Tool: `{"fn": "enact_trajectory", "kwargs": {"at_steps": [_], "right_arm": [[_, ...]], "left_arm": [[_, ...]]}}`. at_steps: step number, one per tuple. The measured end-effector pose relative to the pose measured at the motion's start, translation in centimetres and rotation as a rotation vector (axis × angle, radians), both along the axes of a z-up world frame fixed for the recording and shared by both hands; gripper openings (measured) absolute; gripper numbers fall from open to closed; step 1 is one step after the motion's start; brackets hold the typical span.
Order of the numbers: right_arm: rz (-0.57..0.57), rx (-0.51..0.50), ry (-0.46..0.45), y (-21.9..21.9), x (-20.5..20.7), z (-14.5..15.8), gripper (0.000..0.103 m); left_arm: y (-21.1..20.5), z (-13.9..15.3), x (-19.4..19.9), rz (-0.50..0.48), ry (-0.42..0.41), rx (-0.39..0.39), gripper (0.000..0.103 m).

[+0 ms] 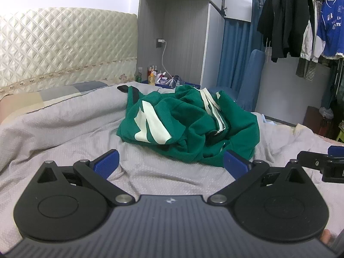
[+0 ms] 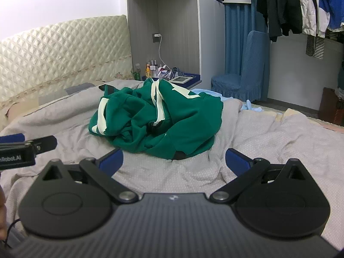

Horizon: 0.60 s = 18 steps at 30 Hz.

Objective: Fold large clothes

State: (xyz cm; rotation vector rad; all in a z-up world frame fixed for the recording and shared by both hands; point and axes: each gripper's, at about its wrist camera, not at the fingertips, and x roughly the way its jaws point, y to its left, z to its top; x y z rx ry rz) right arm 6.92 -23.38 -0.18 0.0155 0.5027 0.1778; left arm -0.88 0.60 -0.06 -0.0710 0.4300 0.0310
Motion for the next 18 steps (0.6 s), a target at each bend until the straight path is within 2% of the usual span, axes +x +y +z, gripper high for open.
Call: {"fn": "enact_trajectory", "kwargs": {"at_steps": [18], "right_arm": [[0.006,-0.022,0.010,0.56,0.10,-0.49,0.103]], "left_arm": [[1.08,-0.54,0.68,0.020,0.008,-0.015,0.103]]}}
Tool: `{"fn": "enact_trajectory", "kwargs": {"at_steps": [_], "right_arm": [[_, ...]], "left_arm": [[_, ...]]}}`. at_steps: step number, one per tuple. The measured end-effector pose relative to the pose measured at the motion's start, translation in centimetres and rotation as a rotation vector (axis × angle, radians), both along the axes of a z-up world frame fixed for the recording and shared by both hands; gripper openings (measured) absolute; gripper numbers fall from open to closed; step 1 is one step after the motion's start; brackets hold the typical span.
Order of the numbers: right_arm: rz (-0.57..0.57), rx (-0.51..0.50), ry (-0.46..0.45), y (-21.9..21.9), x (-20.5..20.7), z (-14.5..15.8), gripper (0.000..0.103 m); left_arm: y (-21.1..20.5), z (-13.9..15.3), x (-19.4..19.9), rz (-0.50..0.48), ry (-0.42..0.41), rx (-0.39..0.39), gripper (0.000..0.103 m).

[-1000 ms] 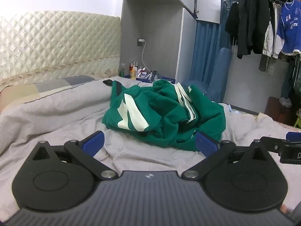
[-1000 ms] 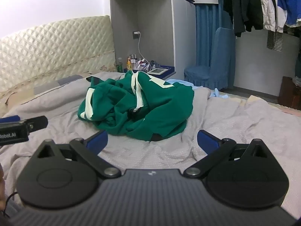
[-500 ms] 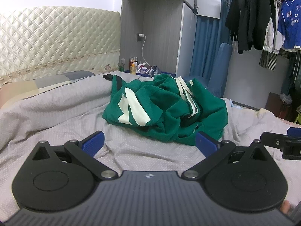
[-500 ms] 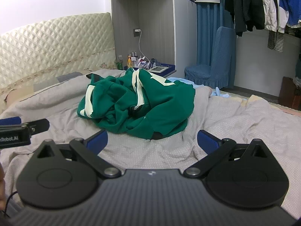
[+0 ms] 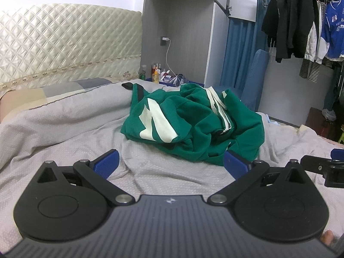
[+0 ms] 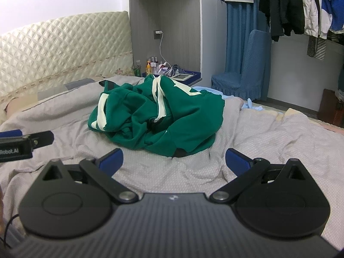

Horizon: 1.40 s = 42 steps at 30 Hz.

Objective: Fold large clothes

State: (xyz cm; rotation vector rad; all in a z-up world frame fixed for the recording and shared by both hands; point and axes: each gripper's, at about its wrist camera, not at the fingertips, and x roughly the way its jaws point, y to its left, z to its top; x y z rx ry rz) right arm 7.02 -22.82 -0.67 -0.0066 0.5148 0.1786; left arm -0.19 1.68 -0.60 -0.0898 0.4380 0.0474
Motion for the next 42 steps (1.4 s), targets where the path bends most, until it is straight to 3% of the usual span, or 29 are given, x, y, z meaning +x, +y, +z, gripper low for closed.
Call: {"fn": "enact_trajectory", "kwargs": {"at_steps": [42], "right_arm": [[-0.003,-0.003,0.007,0.11,0.12,-0.18,0.103]], "left_arm": [[0.20,-0.01,-0.13,0.002,0.004,-0.012,0.103]]}}
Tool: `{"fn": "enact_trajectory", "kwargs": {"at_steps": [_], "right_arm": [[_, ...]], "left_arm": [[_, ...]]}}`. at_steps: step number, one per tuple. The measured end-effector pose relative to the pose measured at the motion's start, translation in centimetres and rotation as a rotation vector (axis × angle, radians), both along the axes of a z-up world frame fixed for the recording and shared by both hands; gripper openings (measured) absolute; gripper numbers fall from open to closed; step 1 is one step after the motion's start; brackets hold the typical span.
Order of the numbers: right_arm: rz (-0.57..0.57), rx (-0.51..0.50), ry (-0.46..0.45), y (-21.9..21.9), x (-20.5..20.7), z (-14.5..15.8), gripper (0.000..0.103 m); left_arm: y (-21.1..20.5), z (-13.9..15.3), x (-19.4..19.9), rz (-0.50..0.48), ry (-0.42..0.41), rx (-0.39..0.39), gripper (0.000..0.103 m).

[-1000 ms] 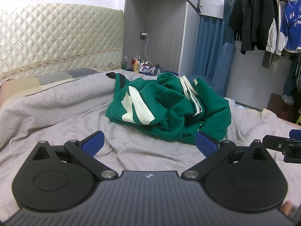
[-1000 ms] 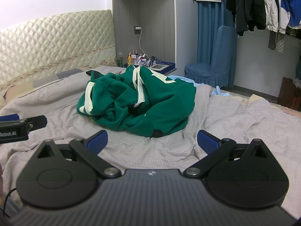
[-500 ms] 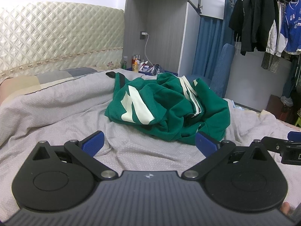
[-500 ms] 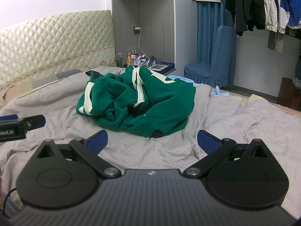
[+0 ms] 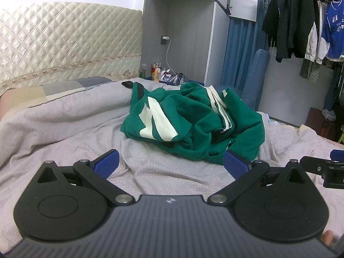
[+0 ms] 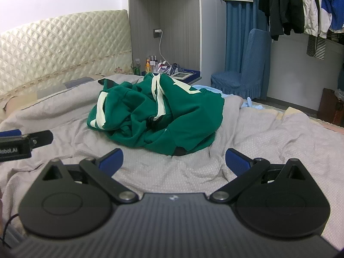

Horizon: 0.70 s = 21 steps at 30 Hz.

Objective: Fold large clothes

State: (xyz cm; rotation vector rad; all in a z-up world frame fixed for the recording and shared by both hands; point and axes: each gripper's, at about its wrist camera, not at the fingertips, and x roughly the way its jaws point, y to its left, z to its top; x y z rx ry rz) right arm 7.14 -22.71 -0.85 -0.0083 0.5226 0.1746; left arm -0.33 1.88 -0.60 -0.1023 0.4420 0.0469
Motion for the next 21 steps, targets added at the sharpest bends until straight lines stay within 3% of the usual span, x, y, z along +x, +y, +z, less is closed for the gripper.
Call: {"fn": "enact_trajectory", "kwargs": {"at_steps": [21], "right_arm": [[-0.011,-0.008,-0.018,0.00,-0.21,0.13,0.103]], "left_arm": [[-0.03,0.07,-0.40,-0.008,-0.051,0.000,0.103]]}}
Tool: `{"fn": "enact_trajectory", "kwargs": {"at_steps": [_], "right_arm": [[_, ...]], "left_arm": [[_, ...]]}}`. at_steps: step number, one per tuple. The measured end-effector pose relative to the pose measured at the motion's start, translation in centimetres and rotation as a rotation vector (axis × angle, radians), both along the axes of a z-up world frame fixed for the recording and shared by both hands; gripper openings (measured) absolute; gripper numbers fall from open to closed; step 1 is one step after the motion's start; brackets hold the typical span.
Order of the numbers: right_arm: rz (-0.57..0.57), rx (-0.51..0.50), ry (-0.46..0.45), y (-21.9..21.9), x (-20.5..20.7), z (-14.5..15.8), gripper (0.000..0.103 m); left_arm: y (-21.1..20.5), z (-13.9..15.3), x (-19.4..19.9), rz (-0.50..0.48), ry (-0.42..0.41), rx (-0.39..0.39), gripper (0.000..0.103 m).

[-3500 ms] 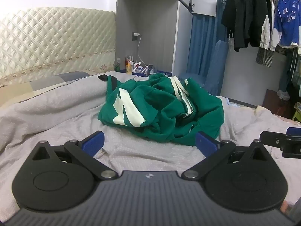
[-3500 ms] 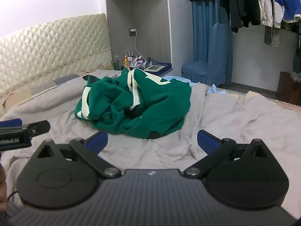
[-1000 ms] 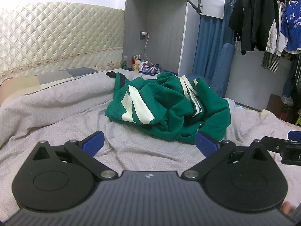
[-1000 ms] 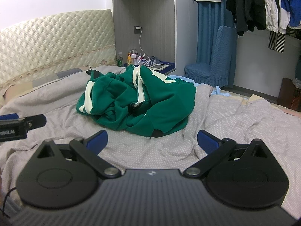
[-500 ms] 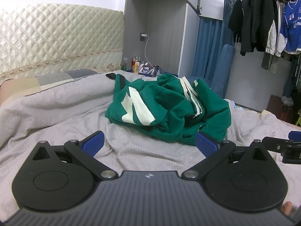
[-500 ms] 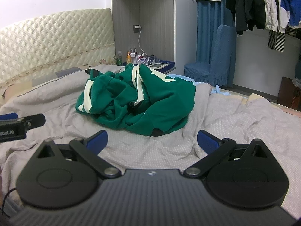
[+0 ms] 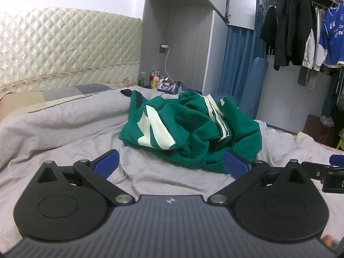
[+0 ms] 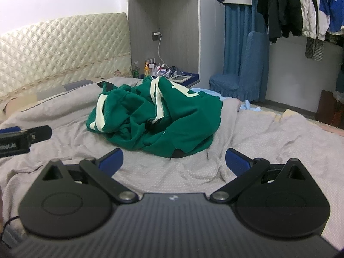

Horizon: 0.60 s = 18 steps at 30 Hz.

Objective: Fold large clothes

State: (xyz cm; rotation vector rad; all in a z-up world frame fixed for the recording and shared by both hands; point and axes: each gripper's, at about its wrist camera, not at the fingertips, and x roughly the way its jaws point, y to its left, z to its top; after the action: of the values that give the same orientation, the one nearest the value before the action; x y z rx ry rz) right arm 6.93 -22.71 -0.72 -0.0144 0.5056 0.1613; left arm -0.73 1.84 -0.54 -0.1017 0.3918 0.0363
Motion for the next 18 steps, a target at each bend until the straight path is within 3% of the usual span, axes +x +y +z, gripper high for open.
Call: {"fn": "enact_trajectory", "kwargs": {"at_steps": [7,12,18], "right_arm": [[-0.023,0.005,0.056,0.4,1.1,0.8,0.103],[-0.005,0.005,0.021,0.7,2.6,2.9,0.103],[0.039,0.086,0.092,0.2,7.2,4.0,0.103]], "left_arm": [[1.1,0.1,1.3,0.020,0.039,-0.007,0.103],[2.2,1.9,3.1,0.024,0.027,-0.045,0.103],[2.9,2.6,7.1,0.028,0.049,-0.055,0.103]]}}
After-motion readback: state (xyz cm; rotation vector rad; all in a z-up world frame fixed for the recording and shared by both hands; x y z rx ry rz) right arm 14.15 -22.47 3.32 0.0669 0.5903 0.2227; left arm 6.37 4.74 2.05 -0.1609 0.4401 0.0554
